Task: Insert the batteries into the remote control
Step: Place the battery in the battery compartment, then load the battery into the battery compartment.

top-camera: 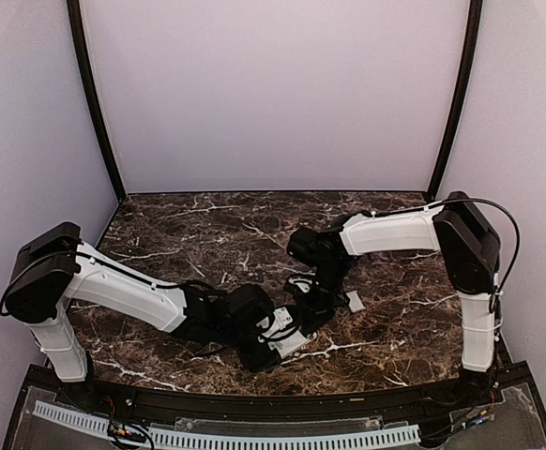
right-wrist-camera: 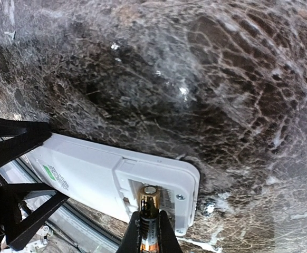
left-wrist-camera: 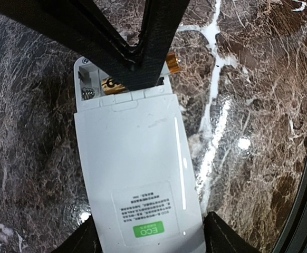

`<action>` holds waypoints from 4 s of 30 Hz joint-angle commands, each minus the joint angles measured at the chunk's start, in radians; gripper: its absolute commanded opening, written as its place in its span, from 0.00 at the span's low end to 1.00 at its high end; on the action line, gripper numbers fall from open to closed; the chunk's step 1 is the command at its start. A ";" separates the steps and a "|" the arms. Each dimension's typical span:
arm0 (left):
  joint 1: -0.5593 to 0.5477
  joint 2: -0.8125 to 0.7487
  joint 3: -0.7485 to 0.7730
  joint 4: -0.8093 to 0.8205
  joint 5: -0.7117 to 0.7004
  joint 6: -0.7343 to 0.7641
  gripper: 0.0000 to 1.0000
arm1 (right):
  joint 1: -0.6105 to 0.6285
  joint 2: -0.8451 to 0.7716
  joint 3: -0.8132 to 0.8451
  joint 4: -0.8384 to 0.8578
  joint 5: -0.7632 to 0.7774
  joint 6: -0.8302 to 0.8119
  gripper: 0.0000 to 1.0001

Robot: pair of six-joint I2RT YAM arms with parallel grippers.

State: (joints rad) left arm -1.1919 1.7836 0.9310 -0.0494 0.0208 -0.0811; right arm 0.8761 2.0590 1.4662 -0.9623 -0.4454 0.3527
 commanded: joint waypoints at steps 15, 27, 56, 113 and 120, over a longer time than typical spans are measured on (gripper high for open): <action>0.026 0.101 -0.006 -0.068 0.129 0.024 0.57 | -0.014 0.037 0.001 0.086 0.010 0.027 0.00; 0.034 0.115 -0.001 -0.084 0.140 0.036 0.55 | -0.015 0.021 -0.010 0.117 0.018 0.051 0.15; 0.067 0.127 -0.007 -0.112 0.225 0.071 0.57 | -0.119 -0.208 -0.007 -0.029 -0.066 -0.156 0.37; 0.073 0.203 0.086 -0.209 0.136 0.258 0.61 | 0.069 -0.614 -0.849 0.839 0.095 -1.445 0.18; 0.074 0.208 0.088 -0.209 0.136 0.257 0.61 | 0.069 -0.607 -0.850 0.845 0.094 -1.446 0.17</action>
State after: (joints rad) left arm -1.1213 1.9015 1.0645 -0.0727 0.1711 0.1883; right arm 0.9352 1.4387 0.6262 -0.1410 -0.3569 -1.0988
